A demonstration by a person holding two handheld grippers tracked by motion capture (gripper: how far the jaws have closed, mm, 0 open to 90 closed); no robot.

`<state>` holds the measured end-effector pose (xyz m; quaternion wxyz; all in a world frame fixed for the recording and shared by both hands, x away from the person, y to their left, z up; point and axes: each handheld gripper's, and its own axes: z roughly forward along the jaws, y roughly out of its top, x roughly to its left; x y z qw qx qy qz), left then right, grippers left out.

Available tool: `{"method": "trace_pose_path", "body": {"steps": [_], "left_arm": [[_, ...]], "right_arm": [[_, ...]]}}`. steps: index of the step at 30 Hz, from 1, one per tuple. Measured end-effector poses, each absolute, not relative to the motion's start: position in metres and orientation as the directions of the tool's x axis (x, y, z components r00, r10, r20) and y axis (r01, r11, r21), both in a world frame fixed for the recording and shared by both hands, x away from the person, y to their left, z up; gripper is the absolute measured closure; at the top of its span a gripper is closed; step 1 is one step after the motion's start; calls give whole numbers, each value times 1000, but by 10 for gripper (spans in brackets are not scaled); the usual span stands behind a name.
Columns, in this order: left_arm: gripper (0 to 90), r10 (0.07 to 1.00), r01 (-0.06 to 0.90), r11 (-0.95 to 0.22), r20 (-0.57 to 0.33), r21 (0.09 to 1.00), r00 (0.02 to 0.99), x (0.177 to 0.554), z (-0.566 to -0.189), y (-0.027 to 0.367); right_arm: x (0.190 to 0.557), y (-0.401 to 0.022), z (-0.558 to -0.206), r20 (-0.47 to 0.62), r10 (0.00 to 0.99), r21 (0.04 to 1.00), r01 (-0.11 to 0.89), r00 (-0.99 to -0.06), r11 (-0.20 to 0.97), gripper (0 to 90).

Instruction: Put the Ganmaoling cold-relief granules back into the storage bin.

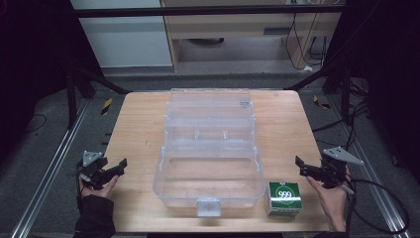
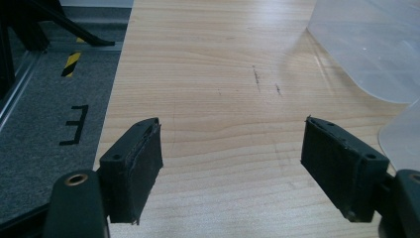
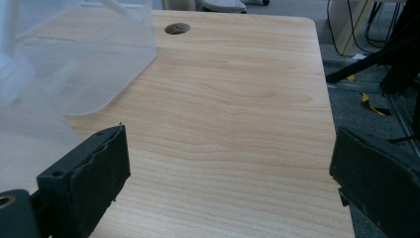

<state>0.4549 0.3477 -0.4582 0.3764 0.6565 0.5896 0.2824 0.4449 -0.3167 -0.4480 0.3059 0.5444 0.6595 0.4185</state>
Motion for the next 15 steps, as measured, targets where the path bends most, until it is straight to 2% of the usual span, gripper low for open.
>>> {"method": "trace_pose_path", "body": {"steps": [15], "left_arm": [[232, 983, 576, -64, -46, 815, 175, 457, -462, 341]], "right_arm": [[436, -300, -415, 9, 931, 885, 435, -365, 162, 78]]}}
